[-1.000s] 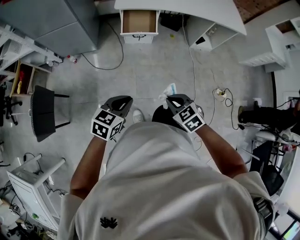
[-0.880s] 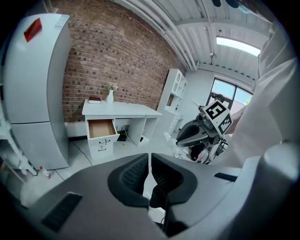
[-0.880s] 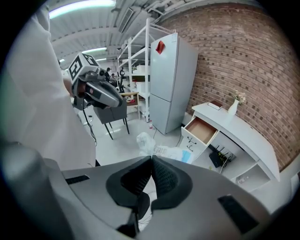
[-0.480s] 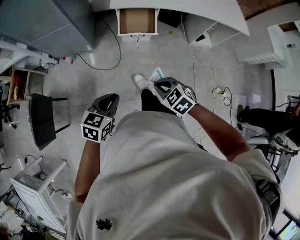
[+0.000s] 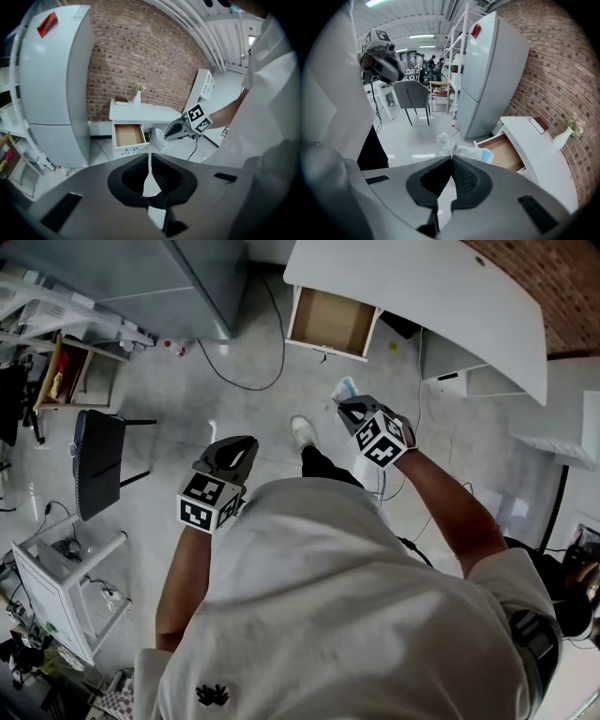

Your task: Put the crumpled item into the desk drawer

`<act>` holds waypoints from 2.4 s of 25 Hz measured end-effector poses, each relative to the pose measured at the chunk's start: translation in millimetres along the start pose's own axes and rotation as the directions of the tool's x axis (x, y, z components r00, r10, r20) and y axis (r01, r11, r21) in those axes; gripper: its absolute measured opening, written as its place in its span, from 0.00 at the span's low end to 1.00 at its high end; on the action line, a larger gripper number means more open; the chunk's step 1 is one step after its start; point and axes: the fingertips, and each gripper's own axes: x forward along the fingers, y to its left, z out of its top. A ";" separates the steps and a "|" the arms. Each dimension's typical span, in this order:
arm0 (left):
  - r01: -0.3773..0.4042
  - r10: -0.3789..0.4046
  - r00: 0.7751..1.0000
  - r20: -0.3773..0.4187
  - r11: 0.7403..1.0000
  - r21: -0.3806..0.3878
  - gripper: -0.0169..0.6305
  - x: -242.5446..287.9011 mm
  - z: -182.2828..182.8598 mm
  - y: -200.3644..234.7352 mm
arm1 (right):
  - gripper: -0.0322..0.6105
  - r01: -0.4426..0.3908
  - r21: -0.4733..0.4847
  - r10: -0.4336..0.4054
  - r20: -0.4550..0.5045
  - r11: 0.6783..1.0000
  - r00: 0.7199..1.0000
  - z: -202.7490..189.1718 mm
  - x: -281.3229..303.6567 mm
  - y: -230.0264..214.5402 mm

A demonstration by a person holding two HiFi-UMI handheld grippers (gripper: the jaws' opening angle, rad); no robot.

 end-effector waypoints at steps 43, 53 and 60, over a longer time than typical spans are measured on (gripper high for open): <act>-0.219 0.149 0.965 -0.214 0.909 -0.354 0.08 129.5 14.8 175.2 | 0.10 -0.172 -0.402 0.037 -0.324 0.899 0.945 -27.3 453.9 -298.8; -0.212 0.131 0.963 -0.234 0.907 -0.365 0.08 151.8 -4.3 184.9 | 0.10 -0.200 -0.409 0.049 -0.350 0.891 0.935 -44.3 499.0 -295.2; -0.211 0.127 0.964 -0.235 0.900 -0.381 0.08 148.4 -14.4 189.4 | 0.10 -0.228 -0.376 0.079 -0.373 0.898 0.924 -47.2 509.8 -286.7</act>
